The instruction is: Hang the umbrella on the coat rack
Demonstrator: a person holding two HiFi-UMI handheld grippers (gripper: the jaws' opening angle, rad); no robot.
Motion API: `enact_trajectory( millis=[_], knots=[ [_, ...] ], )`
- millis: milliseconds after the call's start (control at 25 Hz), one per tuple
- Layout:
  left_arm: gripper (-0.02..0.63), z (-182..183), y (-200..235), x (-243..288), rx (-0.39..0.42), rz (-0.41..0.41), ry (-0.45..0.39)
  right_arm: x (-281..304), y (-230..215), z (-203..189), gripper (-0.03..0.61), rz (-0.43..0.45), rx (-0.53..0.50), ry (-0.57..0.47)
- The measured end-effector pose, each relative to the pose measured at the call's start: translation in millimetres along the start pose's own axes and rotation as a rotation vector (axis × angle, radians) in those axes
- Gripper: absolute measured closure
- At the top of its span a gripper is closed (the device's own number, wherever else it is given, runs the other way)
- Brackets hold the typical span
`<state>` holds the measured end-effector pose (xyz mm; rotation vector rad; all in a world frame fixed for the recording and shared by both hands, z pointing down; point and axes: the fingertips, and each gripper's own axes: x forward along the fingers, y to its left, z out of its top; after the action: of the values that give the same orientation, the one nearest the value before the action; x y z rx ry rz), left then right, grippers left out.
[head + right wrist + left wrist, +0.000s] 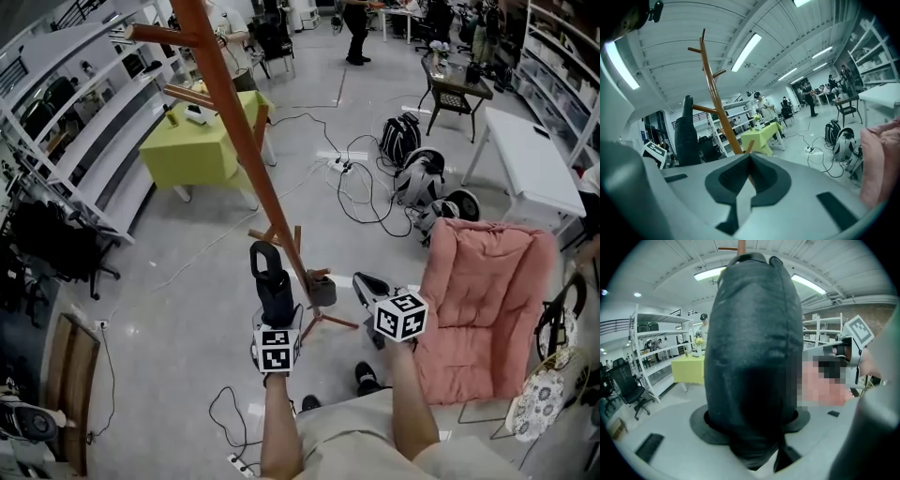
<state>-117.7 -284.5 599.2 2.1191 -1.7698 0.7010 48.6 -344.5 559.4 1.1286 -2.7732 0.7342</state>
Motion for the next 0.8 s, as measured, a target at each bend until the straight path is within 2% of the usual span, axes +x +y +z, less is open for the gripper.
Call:
enact_trajectory(
  millis=[200,800],
  knots=[
    [0.353,0.0,-0.4,4.0,-0.028,-0.013,0.001,0.6,-4.3,0.0,0.575,-0.004,0.001,0.001],
    [0.353,-5.3,0.7,13.4,-0.028,-0.024,0.025,4.5,-10.6,1.1,0.575,-0.013,0.008,0.002]
  ],
)
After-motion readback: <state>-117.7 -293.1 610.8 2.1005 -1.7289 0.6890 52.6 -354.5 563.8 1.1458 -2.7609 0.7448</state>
